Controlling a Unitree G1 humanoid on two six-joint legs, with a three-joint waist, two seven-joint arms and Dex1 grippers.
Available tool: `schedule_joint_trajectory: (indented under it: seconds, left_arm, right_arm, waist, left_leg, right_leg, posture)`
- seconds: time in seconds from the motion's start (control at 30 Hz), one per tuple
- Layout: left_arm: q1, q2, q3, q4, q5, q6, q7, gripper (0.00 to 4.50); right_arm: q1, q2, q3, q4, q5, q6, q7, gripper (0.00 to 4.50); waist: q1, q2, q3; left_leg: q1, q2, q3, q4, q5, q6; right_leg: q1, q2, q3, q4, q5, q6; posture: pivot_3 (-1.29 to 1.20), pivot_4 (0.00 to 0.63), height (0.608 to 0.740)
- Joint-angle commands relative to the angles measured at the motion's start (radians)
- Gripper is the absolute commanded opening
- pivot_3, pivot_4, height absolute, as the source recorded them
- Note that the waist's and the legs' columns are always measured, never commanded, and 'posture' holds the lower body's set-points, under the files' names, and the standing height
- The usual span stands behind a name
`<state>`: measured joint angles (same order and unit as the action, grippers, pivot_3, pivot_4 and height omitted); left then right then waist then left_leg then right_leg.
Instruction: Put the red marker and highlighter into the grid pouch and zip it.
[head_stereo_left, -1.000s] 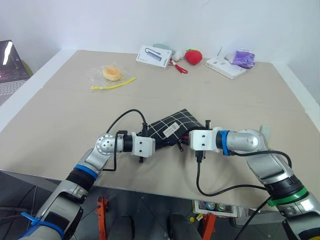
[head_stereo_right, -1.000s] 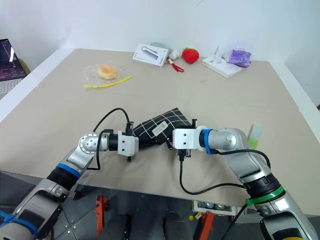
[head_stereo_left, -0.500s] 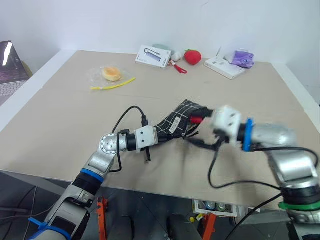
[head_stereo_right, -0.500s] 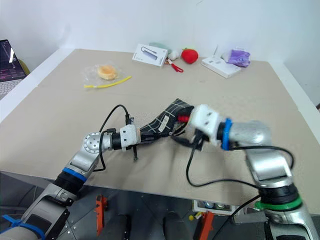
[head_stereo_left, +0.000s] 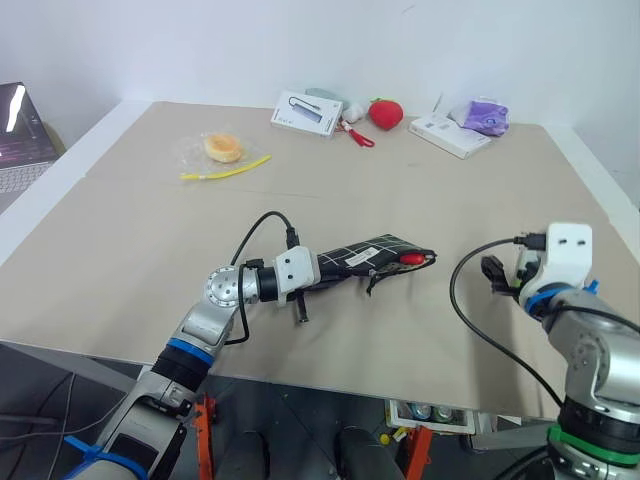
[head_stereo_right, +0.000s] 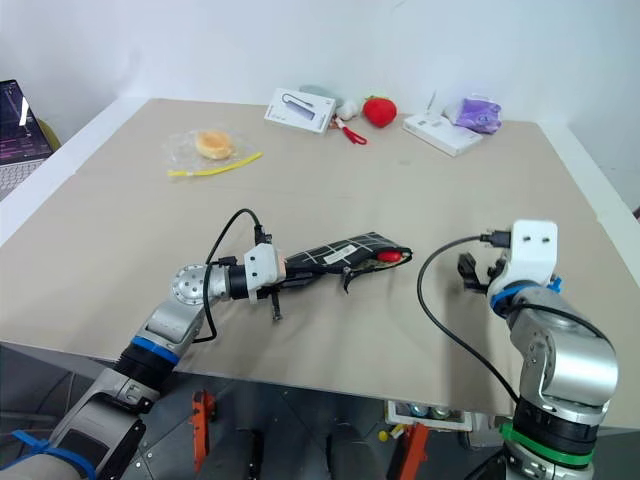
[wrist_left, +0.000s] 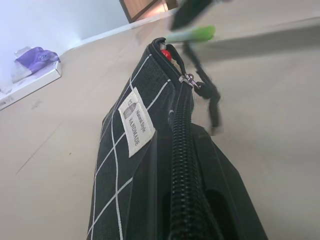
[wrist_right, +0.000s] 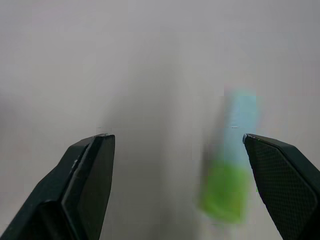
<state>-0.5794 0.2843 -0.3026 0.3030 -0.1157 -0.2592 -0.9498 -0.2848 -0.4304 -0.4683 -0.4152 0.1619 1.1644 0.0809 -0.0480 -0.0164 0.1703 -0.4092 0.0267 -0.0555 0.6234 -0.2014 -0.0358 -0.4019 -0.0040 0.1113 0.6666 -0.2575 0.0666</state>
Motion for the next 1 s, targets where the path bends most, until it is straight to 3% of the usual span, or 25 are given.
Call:
schedule_joint_trajectory:
  seconds: [0.03, 0.63, 0.73, 0.9, 0.97, 1.0]
  left_arm:
    - [-0.012, -0.008, 0.018, -0.015, -0.012, -0.01, -0.005, 0.0]
    - [0.012, 0.003, 0.033, -0.058, -0.009, -0.003, 0.018, 0.0]
    - [0.012, 0.001, 0.033, -0.059, -0.009, -0.002, 0.021, 0.0]
    - [0.007, -0.003, 0.033, -0.053, -0.009, -0.005, 0.024, 0.0]
    - [0.003, -0.006, 0.035, -0.047, -0.012, -0.005, 0.024, 0.0]
    - [0.002, -0.008, 0.035, -0.046, -0.013, -0.005, 0.024, 0.0]
  right_arm:
    - [-0.01, 0.006, -0.028, 0.045, -0.057, -0.09, -0.074, 4.42]
    - [-0.064, 0.064, -0.016, 0.228, -0.012, -0.125, -0.083, 4.42]
    - [-0.064, 0.056, -0.021, 0.242, -0.012, -0.131, -0.085, 3.68]
    - [-0.051, 0.006, 0.005, 0.256, -0.018, -0.188, -0.046, 1.18]
    - [-0.055, -0.03, 0.012, 0.258, -0.001, -0.262, 0.011, 1.08]
    - [-0.045, -0.095, 0.056, 0.22, 0.02, -0.356, 0.138, 1.08]
  waist:
    - [-0.001, 0.0, 0.0]
    - [-0.001, 0.001, 0.0]
    - [-0.001, 0.001, 0.0]
    - [0.001, 0.001, 0.0]
    - [0.0, 0.002, 0.0]
    - [0.0, 0.002, 0.0]
  left_leg:
    - [0.0, 0.0, 0.0, 0.0, 0.0, 0.0]
    - [0.001, 0.0, 0.0, 0.0, 0.0, 0.001]
    - [0.001, 0.0, 0.0, 0.0, 0.0, 0.001]
    - [0.0, 0.0, 0.0, 0.0, 0.001, 0.001]
    - [0.0, 0.0, 0.0, 0.0, 0.0, 0.001]
    - [0.0, 0.0, 0.0, 0.0, 0.0, 0.001]
  right_leg:
    - [0.0, 0.0, 0.0, 0.0, 0.0, 0.0]
    - [0.0, 0.001, 0.0, 0.0, 0.0, 0.0]
    - [0.0, 0.001, 0.0, 0.0, 0.0, 0.0]
    - [0.001, 0.001, 0.0, 0.0, 0.0, 0.0]
    - [0.001, 0.0, 0.0, -0.001, 0.0, 0.001]
    - [0.001, 0.0, 0.0, -0.001, 0.0, 0.001]
  posture:
    - [0.0, 0.15, 0.733]
    - [0.0, 0.15, 0.733]
    - [0.0, 0.15, 0.733]
    - [0.0, 0.15, 0.733]
    - [0.0, 0.15, 0.733]
    - [0.0, 0.15, 0.733]
